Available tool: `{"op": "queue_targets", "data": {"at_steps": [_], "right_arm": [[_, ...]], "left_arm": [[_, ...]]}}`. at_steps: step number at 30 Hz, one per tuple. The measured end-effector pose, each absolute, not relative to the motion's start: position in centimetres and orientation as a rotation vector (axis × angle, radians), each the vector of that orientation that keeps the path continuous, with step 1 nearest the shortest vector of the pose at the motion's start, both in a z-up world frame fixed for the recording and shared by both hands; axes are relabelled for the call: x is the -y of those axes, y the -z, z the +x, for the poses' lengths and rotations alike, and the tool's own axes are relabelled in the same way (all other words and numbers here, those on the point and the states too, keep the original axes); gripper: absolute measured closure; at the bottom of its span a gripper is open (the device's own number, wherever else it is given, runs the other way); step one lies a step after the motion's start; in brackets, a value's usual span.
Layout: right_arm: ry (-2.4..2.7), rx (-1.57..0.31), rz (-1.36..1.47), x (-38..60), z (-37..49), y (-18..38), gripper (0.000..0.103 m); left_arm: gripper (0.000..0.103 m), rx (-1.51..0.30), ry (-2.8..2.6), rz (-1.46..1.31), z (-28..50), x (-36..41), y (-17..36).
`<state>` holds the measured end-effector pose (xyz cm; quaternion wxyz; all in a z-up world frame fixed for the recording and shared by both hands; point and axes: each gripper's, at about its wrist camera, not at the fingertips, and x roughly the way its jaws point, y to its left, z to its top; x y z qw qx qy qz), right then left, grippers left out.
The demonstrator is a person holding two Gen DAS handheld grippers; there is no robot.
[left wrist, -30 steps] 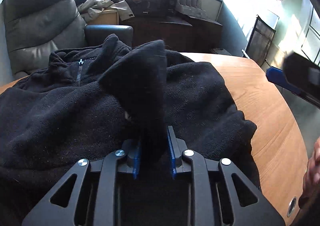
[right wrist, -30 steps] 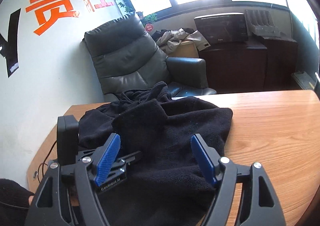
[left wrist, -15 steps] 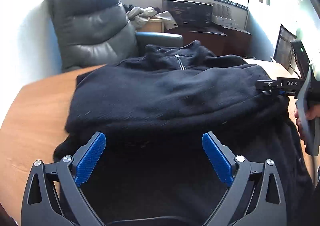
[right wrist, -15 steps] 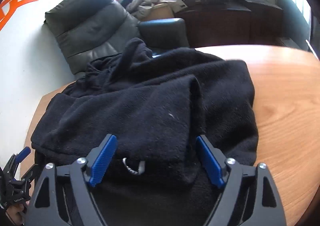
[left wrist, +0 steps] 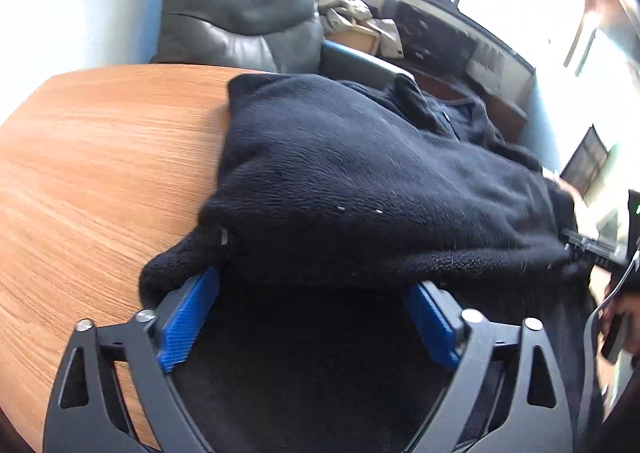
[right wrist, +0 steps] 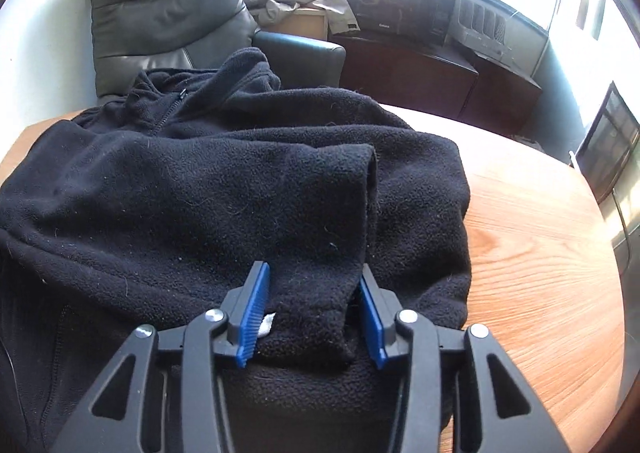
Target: Fold clothes
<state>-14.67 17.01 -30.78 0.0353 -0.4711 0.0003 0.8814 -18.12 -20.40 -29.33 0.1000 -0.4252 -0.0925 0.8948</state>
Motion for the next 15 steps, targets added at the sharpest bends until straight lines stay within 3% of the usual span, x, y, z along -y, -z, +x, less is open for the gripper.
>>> {"op": "queue_targets", "data": {"at_steps": [4,6,8,9,11,15], "right_arm": [[-2.699,0.028,-1.440,-17.1,-14.7,31.0,0.056],[-2.683,0.029,-1.441,-17.3,-14.8,31.2,0.045],[-2.649,0.010,-1.482,-17.2,-15.5,30.4,0.044],[-2.631,0.000,-1.503,-17.1,-15.9,30.0,0.045],[-2.726,0.086,-1.434,-15.1,-16.2,27.0,0.047],[-3.210,0.121,-1.323,-7.6,-18.6,20.0,0.044]], "left_arm": [[0.038,0.357,-2.692,-1.238,-17.2,21.9,29.4],[0.039,0.350,-2.697,-1.256,-16.8,22.0,29.3],[0.032,0.291,-2.696,-1.248,-15.8,21.5,28.5],[0.023,0.258,-2.697,-1.207,-15.1,21.2,27.5],[0.017,0.193,-2.698,-1.115,-13.8,20.6,25.5],[0.000,0.103,-2.707,-0.909,-13.6,19.2,21.6]]}}
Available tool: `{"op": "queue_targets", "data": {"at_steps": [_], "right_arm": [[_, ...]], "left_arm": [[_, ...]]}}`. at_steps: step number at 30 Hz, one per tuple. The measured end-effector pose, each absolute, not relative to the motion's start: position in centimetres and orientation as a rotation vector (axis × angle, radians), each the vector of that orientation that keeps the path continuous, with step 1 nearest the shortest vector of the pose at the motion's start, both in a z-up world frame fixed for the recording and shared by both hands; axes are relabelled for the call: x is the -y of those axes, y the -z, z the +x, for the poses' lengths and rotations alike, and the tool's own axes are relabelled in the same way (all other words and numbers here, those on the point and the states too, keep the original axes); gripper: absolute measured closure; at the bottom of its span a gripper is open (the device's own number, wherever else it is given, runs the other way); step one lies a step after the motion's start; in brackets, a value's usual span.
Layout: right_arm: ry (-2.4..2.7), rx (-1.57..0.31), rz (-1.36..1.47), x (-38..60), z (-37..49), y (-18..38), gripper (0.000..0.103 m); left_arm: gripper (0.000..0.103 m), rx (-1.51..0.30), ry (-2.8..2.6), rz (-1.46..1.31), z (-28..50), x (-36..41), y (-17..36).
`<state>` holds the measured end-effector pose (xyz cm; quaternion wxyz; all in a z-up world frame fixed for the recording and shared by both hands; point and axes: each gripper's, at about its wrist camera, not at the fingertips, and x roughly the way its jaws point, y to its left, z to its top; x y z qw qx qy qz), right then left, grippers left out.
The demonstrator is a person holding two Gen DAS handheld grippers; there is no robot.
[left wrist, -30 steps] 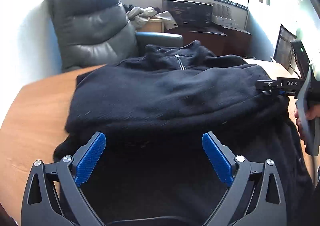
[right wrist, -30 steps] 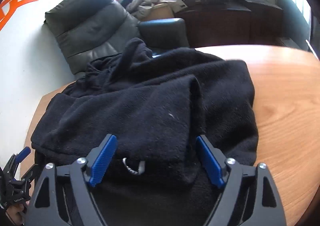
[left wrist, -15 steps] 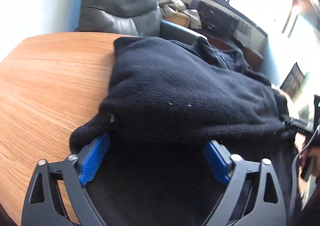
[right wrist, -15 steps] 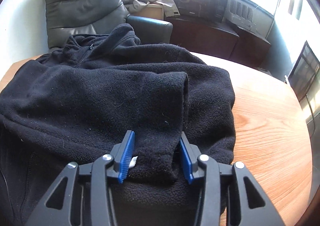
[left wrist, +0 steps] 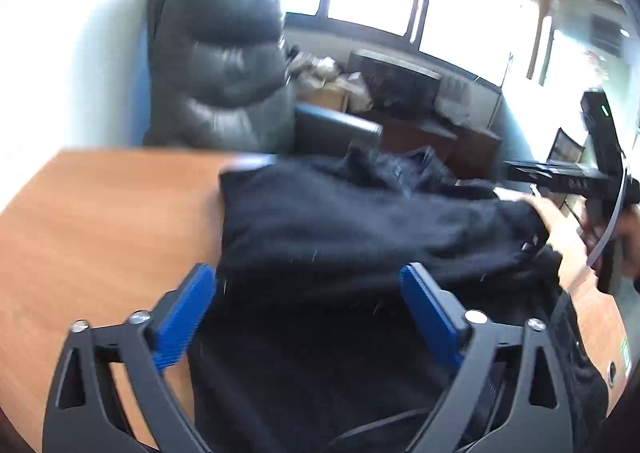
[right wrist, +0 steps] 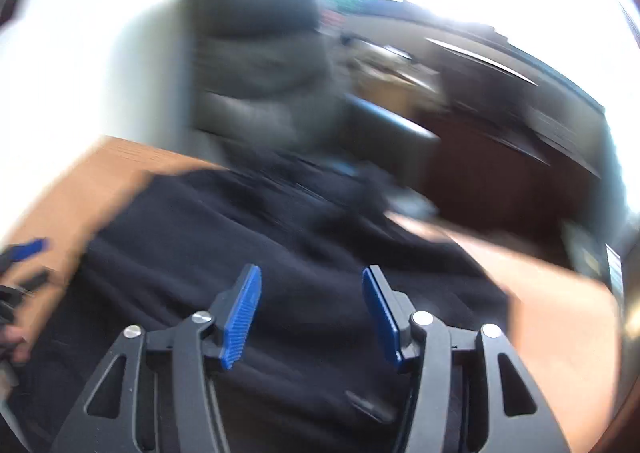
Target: Fold clothes
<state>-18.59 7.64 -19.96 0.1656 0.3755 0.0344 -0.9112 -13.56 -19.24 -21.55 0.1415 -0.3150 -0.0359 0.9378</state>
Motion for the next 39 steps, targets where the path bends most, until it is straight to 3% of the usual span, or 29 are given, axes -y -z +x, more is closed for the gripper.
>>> {"op": "queue_targets", "data": {"at_steps": [3,6,9,13,15,16,18,20,25,26,29,31,34,36,37,38,39], "right_arm": [[2.335,-0.073,0.928,-0.9,-23.1,18.1,0.030],[2.164,-0.068,0.948,5.6,-29.0,19.3,0.030],[1.968,-0.072,1.182,11.6,-35.2,23.7,0.030],[1.930,-0.274,1.250,16.7,-38.6,27.9,0.032],[1.913,-0.270,1.333,17.1,-39.8,29.8,0.048],[1.899,-0.260,1.384,17.0,-40.2,30.8,0.063],[1.908,-0.268,1.367,16.8,-40.1,30.9,0.074],[1.919,-0.239,1.343,16.5,-40.1,30.3,0.091],[1.947,0.000,1.174,15.2,-40.3,26.6,0.097],[1.969,0.081,1.158,14.7,-41.2,26.5,0.102],[2.022,0.302,1.143,13.6,-44.0,27.0,0.103],[2.028,0.270,1.264,13.9,-45.0,29.5,0.102],[1.986,0.155,1.284,14.4,-43.1,29.6,0.096],[1.958,0.088,1.222,14.3,-41.2,28.1,0.074],[1.938,0.018,1.203,14.2,-40.3,27.4,0.039],[1.928,-0.036,1.204,13.8,-39.7,27.1,0.011],[1.917,-0.088,1.205,13.5,-39.0,26.8,0.008]], "left_arm": [[0.000,0.130,-2.670,-0.953,-16.4,19.0,22.5],[0.000,0.147,-2.613,-1.057,-18.8,18.6,24.6],[0.001,0.106,-2.585,-1.114,-18.4,17.7,26.7],[0.000,0.079,-2.573,-1.115,-16.6,17.1,28.0],[0.000,0.075,-2.560,-1.139,-16.5,16.9,28.6],[0.000,0.082,-2.559,-1.142,-16.5,16.9,28.6],[0.000,0.115,-2.562,-1.154,-16.6,17.3,28.8],[0.000,0.148,-2.552,-1.171,-16.9,17.6,29.2],[0.000,0.201,-2.530,-1.202,-17.3,17.9,29.9],[0.000,0.205,-2.524,-1.214,-17.4,17.9,30.0],[0.000,0.213,-2.517,-1.233,-17.5,17.8,30.3],[0.000,0.216,-2.517,-1.233,-17.5,17.8,30.3],[0.000,0.228,-2.510,-1.227,-17.5,17.8,30.3],[0.000,0.232,-2.501,-1.210,-17.5,17.7,30.1],[0.000,0.229,-2.491,-1.183,-17.5,17.5,29.9],[0.000,0.224,-2.478,-1.143,-17.3,17.1,29.5],[0.000,0.214,-2.463,-1.112,-17.3,16.8,29.2]]}}
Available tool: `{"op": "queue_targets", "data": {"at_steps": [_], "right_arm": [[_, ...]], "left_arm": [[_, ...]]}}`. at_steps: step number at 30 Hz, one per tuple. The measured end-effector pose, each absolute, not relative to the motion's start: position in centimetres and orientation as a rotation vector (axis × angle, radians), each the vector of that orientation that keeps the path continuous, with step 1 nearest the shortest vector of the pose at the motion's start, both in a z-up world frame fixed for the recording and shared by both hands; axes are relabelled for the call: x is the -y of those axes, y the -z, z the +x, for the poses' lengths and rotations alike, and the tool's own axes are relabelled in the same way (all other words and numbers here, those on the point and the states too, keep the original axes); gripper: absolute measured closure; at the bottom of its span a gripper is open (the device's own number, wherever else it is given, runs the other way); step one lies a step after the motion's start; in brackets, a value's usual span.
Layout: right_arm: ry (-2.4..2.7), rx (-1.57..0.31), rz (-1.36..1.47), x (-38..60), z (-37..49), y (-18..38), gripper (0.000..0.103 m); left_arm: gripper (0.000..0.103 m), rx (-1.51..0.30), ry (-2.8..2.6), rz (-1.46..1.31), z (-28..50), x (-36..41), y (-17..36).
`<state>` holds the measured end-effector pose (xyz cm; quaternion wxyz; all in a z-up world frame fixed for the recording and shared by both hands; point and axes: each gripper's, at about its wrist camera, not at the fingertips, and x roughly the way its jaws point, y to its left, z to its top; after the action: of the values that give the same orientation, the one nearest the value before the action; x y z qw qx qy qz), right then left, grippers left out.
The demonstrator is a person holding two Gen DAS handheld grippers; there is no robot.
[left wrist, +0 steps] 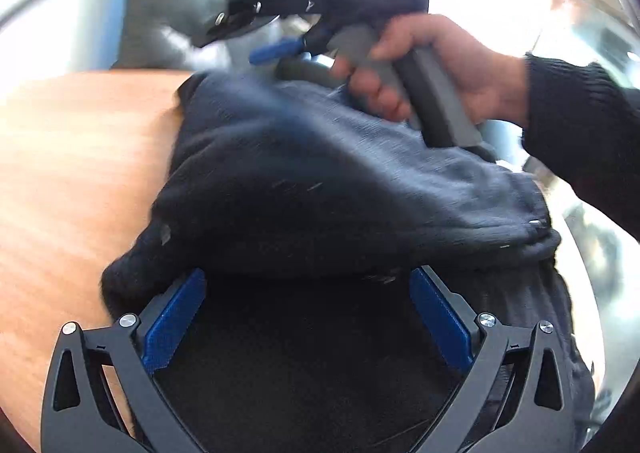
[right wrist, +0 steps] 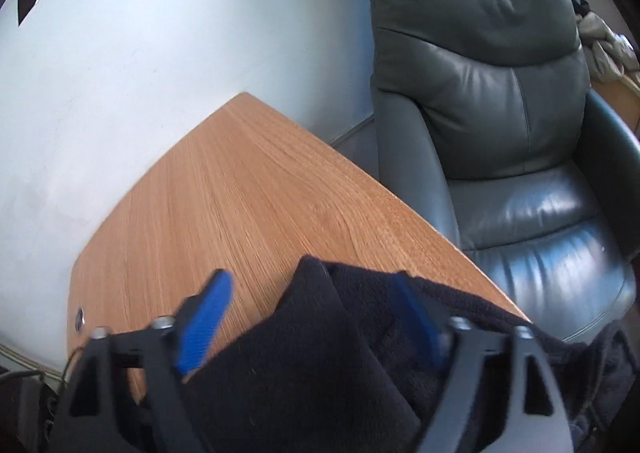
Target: Fold clothes
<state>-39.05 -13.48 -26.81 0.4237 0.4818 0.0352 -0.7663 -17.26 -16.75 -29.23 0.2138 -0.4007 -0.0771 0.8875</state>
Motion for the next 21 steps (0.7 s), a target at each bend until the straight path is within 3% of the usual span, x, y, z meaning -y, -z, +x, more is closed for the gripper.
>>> {"op": "queue_targets", "data": {"at_steps": [1,3,5,6,7,10,15,19,21], "right_arm": [[1.896,-0.132,1.240,13.4,-39.2,27.3,0.010],[1.831,-0.134,1.350,13.4,-40.4,29.3,0.022],[1.810,-0.128,1.359,13.4,-40.2,30.3,0.042],[1.794,-0.102,1.348,13.5,-40.1,30.4,0.062],[1.777,-0.076,1.337,13.6,-39.9,30.4,0.092],[1.786,-0.093,1.263,14.2,-39.0,30.1,0.092],[1.787,0.120,1.084,13.0,-38.7,27.6,0.093],[1.768,0.096,1.205,13.9,-39.6,31.2,0.092],[1.764,0.195,1.177,13.9,-39.9,32.0,0.092]], "left_arm": [[0.000,0.196,-2.446,-1.099,-17.4,16.3,29.2],[0.000,0.210,-2.443,-1.105,-17.6,16.7,29.2],[0.000,0.242,-2.450,-1.116,-17.9,17.6,29.1],[0.000,0.258,-2.453,-1.121,-18.1,18.0,29.1],[0.000,0.279,-2.468,-1.111,-18.0,18.6,28.9],[0.004,0.339,-2.502,-1.058,-17.8,20.0,28.3],[0.006,0.319,-2.634,-0.926,-15.2,21.3,27.0],[0.003,0.347,-2.715,-0.962,-13.4,22.6,26.7],[0.003,0.364,-2.721,-1.006,-13.0,23.3,27.1]]}}
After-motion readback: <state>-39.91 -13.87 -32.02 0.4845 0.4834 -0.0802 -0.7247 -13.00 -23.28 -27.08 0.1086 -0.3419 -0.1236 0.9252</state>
